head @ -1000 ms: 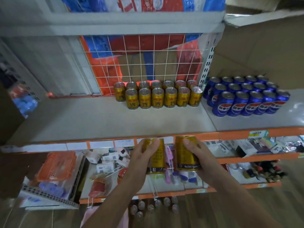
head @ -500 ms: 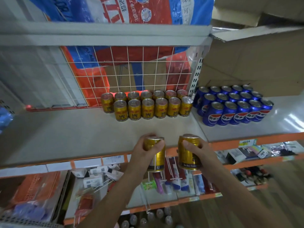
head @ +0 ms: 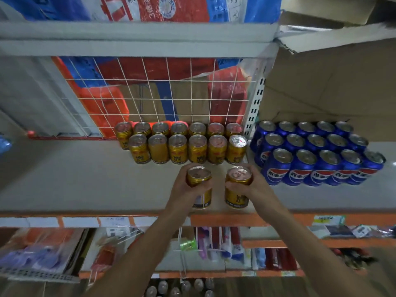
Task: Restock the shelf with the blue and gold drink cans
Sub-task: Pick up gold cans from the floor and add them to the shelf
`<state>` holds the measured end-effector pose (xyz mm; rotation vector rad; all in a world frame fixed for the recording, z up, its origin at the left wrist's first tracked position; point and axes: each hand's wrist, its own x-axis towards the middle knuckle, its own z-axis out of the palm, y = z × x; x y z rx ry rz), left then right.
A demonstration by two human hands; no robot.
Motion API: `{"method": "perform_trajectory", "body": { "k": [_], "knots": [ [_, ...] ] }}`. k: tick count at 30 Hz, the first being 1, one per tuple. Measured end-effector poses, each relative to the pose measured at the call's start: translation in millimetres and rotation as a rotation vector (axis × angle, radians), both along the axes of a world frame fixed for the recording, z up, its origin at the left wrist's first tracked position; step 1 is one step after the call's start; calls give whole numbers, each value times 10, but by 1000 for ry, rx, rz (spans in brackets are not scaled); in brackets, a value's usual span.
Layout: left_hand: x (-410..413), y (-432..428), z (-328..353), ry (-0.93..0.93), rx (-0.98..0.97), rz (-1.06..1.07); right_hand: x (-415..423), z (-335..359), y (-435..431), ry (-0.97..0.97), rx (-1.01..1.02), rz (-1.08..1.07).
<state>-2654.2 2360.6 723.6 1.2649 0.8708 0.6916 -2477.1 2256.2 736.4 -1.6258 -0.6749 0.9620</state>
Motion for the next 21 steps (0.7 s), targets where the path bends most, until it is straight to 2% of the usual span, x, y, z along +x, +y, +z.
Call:
{"method": "perform_trajectory", "body": {
  "k": [10, 15, 21],
  "knots": [
    [450, -74, -256, 71, 220, 64, 448, -276, 136, -222, 64, 192],
    [445, -98, -369, 88, 289, 12, 527, -340, 90, -242, 59, 258],
    [246, 10, -468, 192, 443, -172, 583, -404, -95, -476, 1, 352]
  ]
}}
